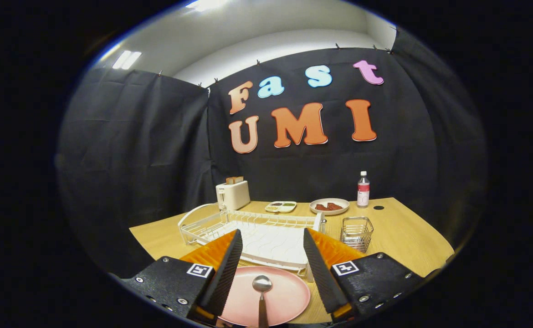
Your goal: Take the plate from the dish rack, then take the spoon from the basket and place it into the plate.
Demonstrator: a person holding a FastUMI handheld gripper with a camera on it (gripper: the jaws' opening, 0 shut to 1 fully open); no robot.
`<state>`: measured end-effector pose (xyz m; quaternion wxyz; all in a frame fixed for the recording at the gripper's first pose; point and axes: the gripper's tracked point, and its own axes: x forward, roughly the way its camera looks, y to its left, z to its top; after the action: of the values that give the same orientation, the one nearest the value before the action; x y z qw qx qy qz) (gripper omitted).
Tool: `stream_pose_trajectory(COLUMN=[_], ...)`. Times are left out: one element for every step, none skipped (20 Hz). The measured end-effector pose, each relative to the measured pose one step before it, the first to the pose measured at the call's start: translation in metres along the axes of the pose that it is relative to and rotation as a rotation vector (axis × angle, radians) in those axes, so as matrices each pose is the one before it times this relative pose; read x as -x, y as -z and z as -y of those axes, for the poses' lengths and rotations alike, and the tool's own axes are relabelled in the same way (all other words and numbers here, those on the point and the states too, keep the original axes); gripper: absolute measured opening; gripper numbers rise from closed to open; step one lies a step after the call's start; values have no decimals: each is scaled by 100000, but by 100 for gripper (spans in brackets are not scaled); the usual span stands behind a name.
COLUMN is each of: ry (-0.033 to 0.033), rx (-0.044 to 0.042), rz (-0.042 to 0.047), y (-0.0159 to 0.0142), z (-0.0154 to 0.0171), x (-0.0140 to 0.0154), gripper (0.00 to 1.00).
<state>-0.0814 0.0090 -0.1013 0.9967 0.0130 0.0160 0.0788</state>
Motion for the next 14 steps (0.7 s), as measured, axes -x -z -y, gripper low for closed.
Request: stream_pose_trajectory(ry=[1431, 1664, 1532, 1905, 1641, 1937, 2118, 1847, 2015, 1391, 1112, 617, 292, -258], rx=[87, 123, 140, 285, 638, 899, 1068, 1307, 1102, 1055, 883, 877, 589, 324], rz=[2061, 2056, 2073, 1880, 2019, 1717, 1590, 1822, 1180, 638, 337, 366, 619, 24], y=[-843, -818, -798, -672, -724, -572, -494, -552, -373, -34, -26, -63, -179, -55], z=[239, 170, 214, 165, 208, 246, 327, 142, 313, 76, 80, -7, -53, -165], x=[-61, -76, -141, -29, -73, -83, 16, 7, -71, 91, -66, -82, -210, -197], gripper=[82, 84, 85, 86, 87, 88, 89, 90, 91, 91, 91, 91, 92, 92])
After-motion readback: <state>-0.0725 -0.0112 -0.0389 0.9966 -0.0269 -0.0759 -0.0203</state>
